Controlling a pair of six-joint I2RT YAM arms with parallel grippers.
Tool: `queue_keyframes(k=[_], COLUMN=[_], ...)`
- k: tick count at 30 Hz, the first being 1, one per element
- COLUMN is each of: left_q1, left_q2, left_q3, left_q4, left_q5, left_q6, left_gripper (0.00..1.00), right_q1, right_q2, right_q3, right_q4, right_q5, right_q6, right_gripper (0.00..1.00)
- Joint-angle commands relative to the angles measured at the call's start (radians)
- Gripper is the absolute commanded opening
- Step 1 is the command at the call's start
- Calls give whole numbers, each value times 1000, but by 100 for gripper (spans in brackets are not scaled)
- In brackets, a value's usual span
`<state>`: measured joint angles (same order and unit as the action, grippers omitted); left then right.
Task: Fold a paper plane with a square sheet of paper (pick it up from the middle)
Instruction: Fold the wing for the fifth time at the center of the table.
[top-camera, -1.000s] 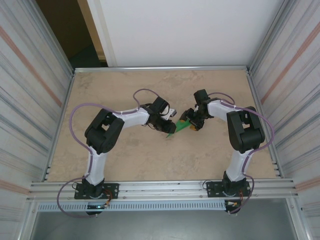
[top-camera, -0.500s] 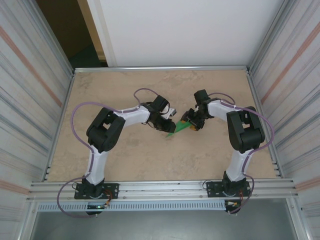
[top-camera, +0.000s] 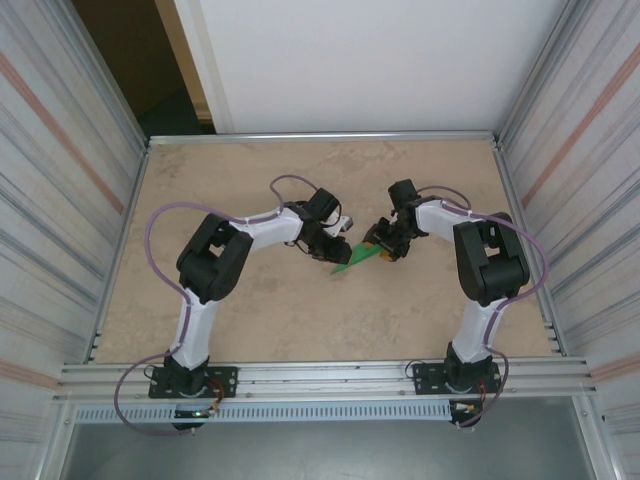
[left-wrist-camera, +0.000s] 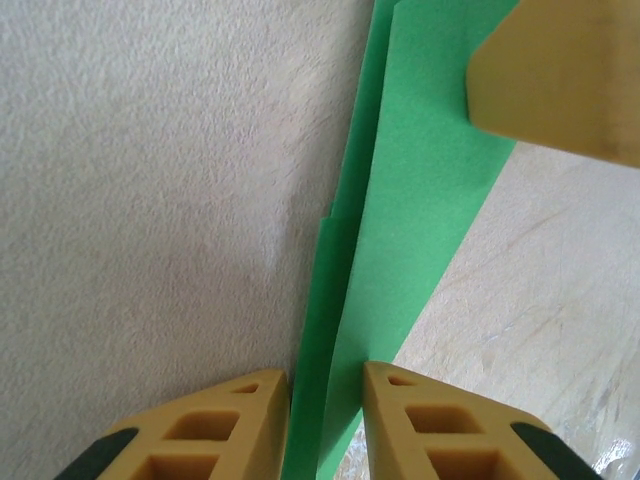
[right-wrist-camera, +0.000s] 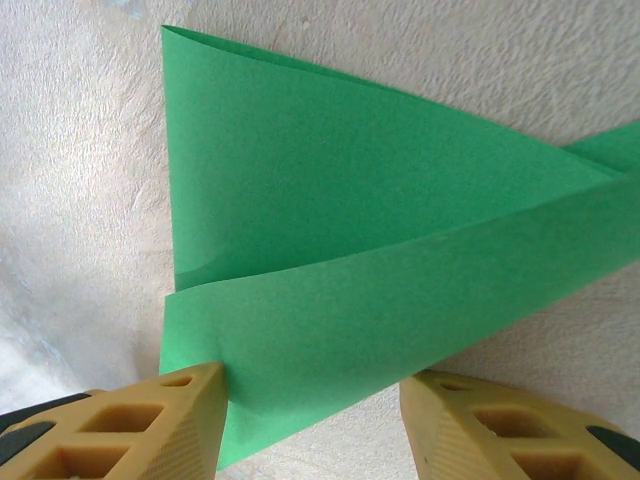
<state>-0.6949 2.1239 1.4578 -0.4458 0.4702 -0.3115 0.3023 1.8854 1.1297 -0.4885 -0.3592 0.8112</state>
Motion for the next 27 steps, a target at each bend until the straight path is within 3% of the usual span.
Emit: queue_keyframes(k=[1,16,27], left_q1=[-5,-6,-10], left_q2=[83,132,150], left_q3=[-10,30,44], left_q4=[-51,-127,-148], left_q5=[-64,-97,-105], left_q6=[-5,-11,0], left_gripper=[28,25,25], right_q1=[17,17,4], right_q2=[168,138,-151], right_q3=[-71,-54,-78], right_q4=[76,77,148], right_q5=[115,89,22], right_q6=[-7,-12,-40], right_gripper=[50,51,59])
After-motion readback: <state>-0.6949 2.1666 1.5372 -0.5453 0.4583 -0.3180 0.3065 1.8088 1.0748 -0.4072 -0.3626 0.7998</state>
